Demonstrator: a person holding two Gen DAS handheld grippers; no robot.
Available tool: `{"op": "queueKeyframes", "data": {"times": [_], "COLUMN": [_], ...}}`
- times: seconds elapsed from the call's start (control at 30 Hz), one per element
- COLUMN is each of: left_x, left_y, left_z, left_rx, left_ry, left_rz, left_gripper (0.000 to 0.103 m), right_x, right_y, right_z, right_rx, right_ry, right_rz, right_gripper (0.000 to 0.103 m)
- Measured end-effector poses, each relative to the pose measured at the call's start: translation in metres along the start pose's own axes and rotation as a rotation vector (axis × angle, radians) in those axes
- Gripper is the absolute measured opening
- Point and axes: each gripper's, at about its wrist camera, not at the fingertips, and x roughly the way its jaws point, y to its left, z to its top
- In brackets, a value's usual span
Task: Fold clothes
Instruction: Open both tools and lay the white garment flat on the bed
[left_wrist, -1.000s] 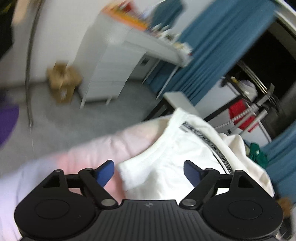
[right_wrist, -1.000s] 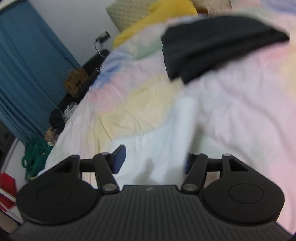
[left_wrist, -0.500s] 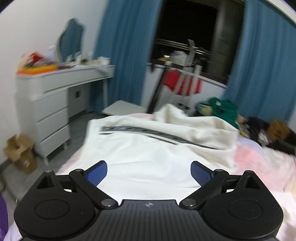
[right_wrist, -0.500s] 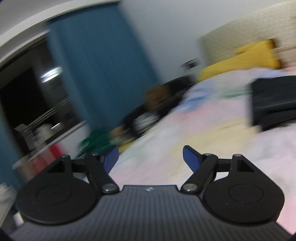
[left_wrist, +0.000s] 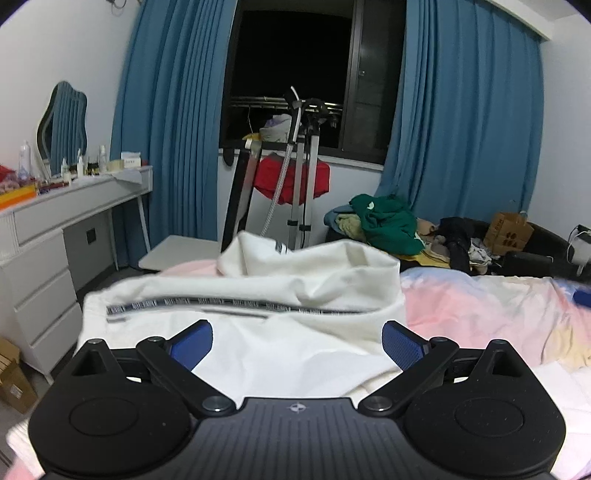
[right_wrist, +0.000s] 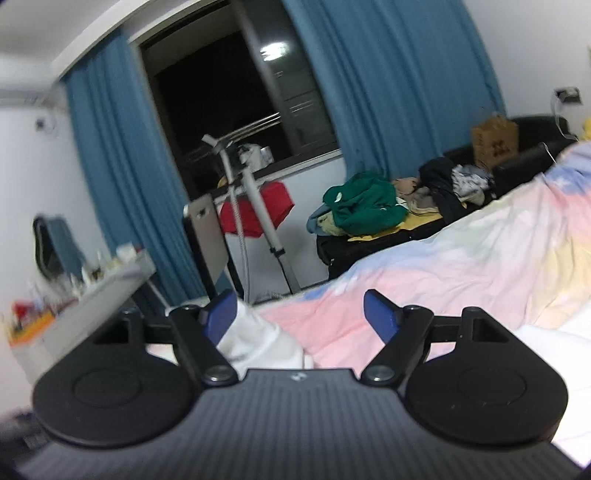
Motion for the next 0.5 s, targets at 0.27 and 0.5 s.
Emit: {"op": "queueKeyframes", "data": {"times": [0.27,0.5], "left_x": [0.019,0.015], "left_y": [0.011,0.019], "left_z": [-0.044,-0.049], "left_rx": [0.060,0.018], "left_ry": [0.037,0.061], "left_rz": [0.035,0.065], "left_gripper": [0.099,0.099], "right_x": [0.022,0.028], "right_y": [0.013,0.002], "right_z": [-0.058,-0.065], "right_rx": [-0.027,0.047], "right_ry": [0.114,0.165], "right_rz": [-0.002,0.027], "right_gripper": [0.078,0.076]}}
